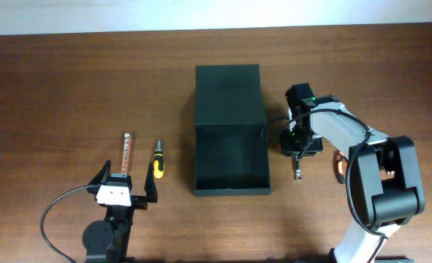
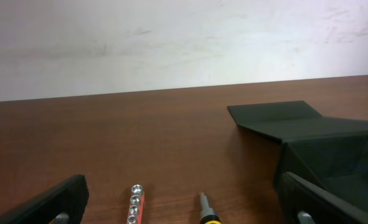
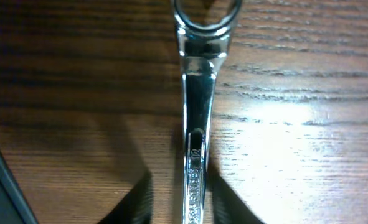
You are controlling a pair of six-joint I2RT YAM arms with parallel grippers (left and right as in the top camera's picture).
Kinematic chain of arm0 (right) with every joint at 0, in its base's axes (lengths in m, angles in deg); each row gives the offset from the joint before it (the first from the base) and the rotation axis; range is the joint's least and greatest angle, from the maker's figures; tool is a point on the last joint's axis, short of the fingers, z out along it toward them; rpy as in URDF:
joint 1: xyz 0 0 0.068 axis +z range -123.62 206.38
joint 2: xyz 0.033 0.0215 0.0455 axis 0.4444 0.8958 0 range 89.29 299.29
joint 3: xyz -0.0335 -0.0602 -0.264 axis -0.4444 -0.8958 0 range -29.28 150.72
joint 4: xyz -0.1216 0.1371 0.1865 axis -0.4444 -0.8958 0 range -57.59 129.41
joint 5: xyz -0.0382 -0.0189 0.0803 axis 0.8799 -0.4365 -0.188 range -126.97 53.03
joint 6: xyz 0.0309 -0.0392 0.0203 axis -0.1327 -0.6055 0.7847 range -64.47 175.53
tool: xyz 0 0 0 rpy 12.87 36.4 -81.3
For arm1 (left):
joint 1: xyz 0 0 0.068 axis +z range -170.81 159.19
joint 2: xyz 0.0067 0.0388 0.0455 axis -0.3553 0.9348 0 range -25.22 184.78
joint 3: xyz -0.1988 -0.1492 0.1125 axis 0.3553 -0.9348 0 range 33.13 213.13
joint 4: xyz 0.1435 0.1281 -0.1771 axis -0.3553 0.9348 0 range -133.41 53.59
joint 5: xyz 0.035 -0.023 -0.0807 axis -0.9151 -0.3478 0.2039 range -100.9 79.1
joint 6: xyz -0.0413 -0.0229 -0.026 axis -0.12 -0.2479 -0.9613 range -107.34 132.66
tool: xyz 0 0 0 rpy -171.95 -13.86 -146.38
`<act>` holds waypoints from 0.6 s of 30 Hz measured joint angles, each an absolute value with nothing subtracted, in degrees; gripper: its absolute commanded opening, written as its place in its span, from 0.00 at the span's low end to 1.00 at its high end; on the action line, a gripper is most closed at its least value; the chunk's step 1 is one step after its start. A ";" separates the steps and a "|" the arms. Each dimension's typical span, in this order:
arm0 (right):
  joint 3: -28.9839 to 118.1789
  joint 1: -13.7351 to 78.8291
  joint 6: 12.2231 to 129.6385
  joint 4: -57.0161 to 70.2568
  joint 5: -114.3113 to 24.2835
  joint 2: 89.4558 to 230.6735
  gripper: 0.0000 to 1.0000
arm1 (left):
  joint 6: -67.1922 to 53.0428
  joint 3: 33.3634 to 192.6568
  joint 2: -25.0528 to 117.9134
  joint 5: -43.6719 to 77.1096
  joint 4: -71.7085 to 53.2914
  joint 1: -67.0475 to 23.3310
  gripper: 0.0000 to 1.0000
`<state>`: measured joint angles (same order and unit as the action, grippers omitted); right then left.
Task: Pack container
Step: 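Lower the right gripper and close it on the wrench handle, then lift the wrench and carry it over the black box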
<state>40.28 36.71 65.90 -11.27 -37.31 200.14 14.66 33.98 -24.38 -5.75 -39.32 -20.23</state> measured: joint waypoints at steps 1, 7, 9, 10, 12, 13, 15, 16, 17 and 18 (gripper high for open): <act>40.28 36.71 65.97 -11.29 -37.20 200.14 0.22 | 14.66 33.98 -24.38 -5.75 -39.29 -20.23 0.99; 40.28 36.71 66.06 -11.29 -37.18 200.14 0.19 | 14.66 33.98 -24.38 -5.73 -39.29 -20.23 0.99; 40.28 36.71 66.06 -11.29 -37.18 200.14 0.19 | 14.66 33.98 -24.38 -5.75 -39.29 -20.23 0.99; 40.28 36.71 66.06 -11.29 -37.18 200.14 0.19 | 14.66 33.98 -24.38 -5.75 -39.29 -20.23 0.99; 40.28 36.71 66.03 -11.29 -37.18 200.14 0.17 | 14.66 33.98 -24.38 -5.73 -39.29 -20.23 0.99; 40.28 36.71 65.90 -11.29 -37.18 200.14 0.14 | 14.66 33.98 -24.38 -5.75 -39.29 -20.23 0.99; 40.30 36.71 65.69 -11.29 -37.16 200.14 0.09 | 14.66 33.98 -24.38 -5.75 -39.32 -20.23 0.99; 40.30 36.69 65.71 -11.31 -37.09 200.14 0.08 | 14.66 33.98 -24.38 -5.75 -39.29 -20.23 0.99; 40.32 36.58 65.75 -11.40 -37.00 200.14 0.07 | 14.66 33.98 -24.38 -5.75 -39.29 -20.23 0.99; 40.39 36.49 65.71 -11.58 -36.98 200.14 0.06 | 14.66 33.98 -24.38 -5.73 -39.29 -20.23 0.99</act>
<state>40.39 36.49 65.71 -11.58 -36.98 200.14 14.66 33.98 -24.38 -5.73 -39.29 -20.23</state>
